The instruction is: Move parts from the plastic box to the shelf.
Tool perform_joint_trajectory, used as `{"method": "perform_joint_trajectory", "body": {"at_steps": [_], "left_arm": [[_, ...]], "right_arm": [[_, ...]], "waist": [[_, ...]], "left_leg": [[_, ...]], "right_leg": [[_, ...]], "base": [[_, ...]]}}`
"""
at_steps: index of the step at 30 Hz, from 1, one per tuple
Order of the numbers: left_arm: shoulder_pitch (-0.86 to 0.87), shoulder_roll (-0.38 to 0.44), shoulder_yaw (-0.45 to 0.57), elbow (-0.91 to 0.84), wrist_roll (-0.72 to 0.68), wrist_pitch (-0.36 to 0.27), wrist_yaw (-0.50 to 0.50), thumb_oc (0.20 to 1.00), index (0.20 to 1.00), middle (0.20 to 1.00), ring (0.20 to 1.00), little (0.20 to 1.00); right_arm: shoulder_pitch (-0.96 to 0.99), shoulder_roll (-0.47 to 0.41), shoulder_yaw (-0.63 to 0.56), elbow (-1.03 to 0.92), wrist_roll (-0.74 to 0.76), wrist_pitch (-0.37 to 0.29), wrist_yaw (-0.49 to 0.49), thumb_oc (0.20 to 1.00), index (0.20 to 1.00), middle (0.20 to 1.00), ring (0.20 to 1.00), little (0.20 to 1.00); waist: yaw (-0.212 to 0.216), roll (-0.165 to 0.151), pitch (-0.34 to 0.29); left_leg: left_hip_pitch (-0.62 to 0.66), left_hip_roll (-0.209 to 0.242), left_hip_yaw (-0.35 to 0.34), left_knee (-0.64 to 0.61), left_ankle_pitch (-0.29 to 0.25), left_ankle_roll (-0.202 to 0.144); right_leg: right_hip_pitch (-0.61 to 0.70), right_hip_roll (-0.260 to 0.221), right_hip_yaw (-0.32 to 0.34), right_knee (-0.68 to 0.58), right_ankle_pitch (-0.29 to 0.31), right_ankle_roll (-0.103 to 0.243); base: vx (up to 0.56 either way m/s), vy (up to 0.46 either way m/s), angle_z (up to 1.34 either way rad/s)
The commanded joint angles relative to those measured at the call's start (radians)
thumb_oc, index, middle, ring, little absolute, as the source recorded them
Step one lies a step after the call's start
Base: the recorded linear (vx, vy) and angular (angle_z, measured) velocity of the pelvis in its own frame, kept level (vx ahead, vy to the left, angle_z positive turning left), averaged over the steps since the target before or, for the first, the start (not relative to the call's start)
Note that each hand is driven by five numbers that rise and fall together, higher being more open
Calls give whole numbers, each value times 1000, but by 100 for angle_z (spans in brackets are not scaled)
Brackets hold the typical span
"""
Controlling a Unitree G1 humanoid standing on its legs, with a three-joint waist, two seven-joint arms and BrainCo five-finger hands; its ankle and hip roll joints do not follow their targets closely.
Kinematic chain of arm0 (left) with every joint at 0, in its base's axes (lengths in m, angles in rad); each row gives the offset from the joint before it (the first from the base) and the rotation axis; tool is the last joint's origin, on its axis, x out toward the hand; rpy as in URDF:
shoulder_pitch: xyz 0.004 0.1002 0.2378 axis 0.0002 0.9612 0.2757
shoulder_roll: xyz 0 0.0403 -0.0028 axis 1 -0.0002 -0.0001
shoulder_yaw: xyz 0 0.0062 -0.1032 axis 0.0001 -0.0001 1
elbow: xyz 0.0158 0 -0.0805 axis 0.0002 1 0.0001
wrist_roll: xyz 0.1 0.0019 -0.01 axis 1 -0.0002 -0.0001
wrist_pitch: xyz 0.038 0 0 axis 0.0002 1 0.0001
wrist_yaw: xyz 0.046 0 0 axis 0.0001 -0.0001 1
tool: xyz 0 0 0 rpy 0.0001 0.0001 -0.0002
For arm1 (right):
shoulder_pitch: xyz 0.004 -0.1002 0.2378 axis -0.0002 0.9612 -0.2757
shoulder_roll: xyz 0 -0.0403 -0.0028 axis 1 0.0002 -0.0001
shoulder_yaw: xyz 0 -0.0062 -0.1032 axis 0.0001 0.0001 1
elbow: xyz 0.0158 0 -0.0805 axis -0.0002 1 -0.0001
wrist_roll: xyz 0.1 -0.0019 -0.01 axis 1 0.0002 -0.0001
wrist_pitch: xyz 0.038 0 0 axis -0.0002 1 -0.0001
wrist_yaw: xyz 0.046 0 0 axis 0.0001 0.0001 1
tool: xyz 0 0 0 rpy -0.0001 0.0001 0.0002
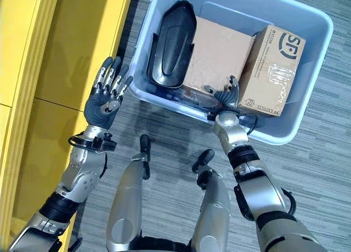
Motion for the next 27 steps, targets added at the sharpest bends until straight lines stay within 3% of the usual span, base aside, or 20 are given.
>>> {"method": "perform_joint_trajectory", "body": {"at_steps": [1, 2, 3, 4, 7, 10, 12, 15, 16, 20, 22, 27], "left_arm": [[17, 4, -6, -149, -10, -24, -8, 1000, 1000, 1000, 1000, 1000], [19, 4, -10, -154, -11, -16, -10, 1000, 1000, 1000, 1000, 1000], [28, 3, -13, -153, -11, -15, -10, 1000, 1000, 1000, 1000, 1000], [24, 3, -12, -161, -3, -13, -8, 1000, 1000, 1000, 1000, 1000], [44, -5, -23, -165, 5, -23, -8, 1000, 1000, 1000, 1000, 1000], [37, -12, -25, -168, 10, -26, -7, 1000, 1000, 1000, 1000, 1000], [33, -19, -29, -163, -7, -34, -19, 1000, 1000, 1000, 1000, 1000], [23, -19, -36, -153, 4, -35, -35, 1000, 1000, 1000, 1000, 1000], [24, -17, -42, -143, -8, -28, -32, 1000, 1000, 1000, 1000, 1000], [-10, -7, -44, -109, -19, -21, -20, 1000, 1000, 1000, 1000, 1000], [-16, -8, -45, -100, -12, -17, -27, 1000, 1000, 1000, 1000, 1000], [-27, -1, -47, -89, -37, -25, -43, 1000, 1000, 1000, 1000, 1000]], "right_arm": [[-73, -23, -10, -67, -14, -173, -27, 1000, 1000, 1000, 1000, 1000], [-78, -16, -25, -103, 17, -250, -27, 1000, 1000, 1000, 1000, 1000], [-70, -12, -26, -107, 17, -259, -24, 1000, 1000, 1000, 1000, 1000], [-77, -6, -39, -157, 3, -290, -12, 1000, 1000, 1000, 1000, 1000], [-54, 9, -42, -270, -51, -290, -21, 1000, 1000, 1000, 1000, 1000], [-60, 21, -35, -333, -97, -239, -37, 1000, 1000, 1000, 1000, 1000], [-61, 34, -21, -350, -105, -168, -54, 1000, 1000, 1000, 1000, 1000], [-70, 44, -10, -314, -137, -127, -80, 1000, 1000, 1000, 1000, 1000], [-69, 50, -4, -274, -123, -97, -95, 1000, 1000, 1000, 1000, 1000], [-96, 60, 1, -38, 7, -60, -141, 1000, 1000, 1000, 1000, 1000], [-100, 59, 2, -5, -6, -60, -149, 1000, 1000, 1000, 1000, 1000], [-130, 38, 35, 98, -138, 30, -163, 1000, 1000, 1000, 1000, 1000]], "waist": [[35, 29, -44], [37, 30, -44], [37, 30, -44], [38, 30, -44], [35, 30, -44], [33, 34, -44], [31, 36, -44], [35, 38, -44], [39, 37, -44], [60, 36, -44], [61, 37, -44], [72, 42, -44]], "left_leg": [[-19, -2, -14, -61, 30, 2], [-24, -6, -16, -57, 29, 4], [-4, -9, -22, -51, 6, -4], [-26, -8, -18, -54, 27, 7], [-5, -14, -20, -48, 2, 1], [-30, -15, -12, -51, 24, 11], [-29, -18, -13, -49, 25, 10], [-33, -23, -17, -42, 22, 13], [-11, -29, -25, -34, -3, 6], [-60, -42, -54, -14, -7, 16], [-74, -43, -58, -6, -9, 17], [-130, -45, -68, 21, -8, 19]], "right_leg": [[8, -13, 105, 2, 11, 116], [7, -12, 102, 6, 8, 115], [25, -14, 111, 16, -12, 126], [5, -12, 99, 12, 6, 115], [23, -12, 109, 22, -16, 126], [0, -10, 103, 12, 4, 114], [2, -8, 111, 10, 4, 112], [3, -6, 115, 16, 1, 110], [25, -9, 123, 30, -21, 123], [2, -4, 118, 61, -30, 121], [-8, -5, 117, 70, -33, 119], [-50, -3, 106, 102, -40, 113]], "base": [[9, 19, 4], [69, 4, 5], [12, 13, 7], [66, 4, 6], [4, 35, 3], [-28, 41, 0], [-28, 71, 1], [37, 35, 2], [87, 10, 5], [28, -51, 15], [-15, -35, 20], [-18, -13, 10]]}}
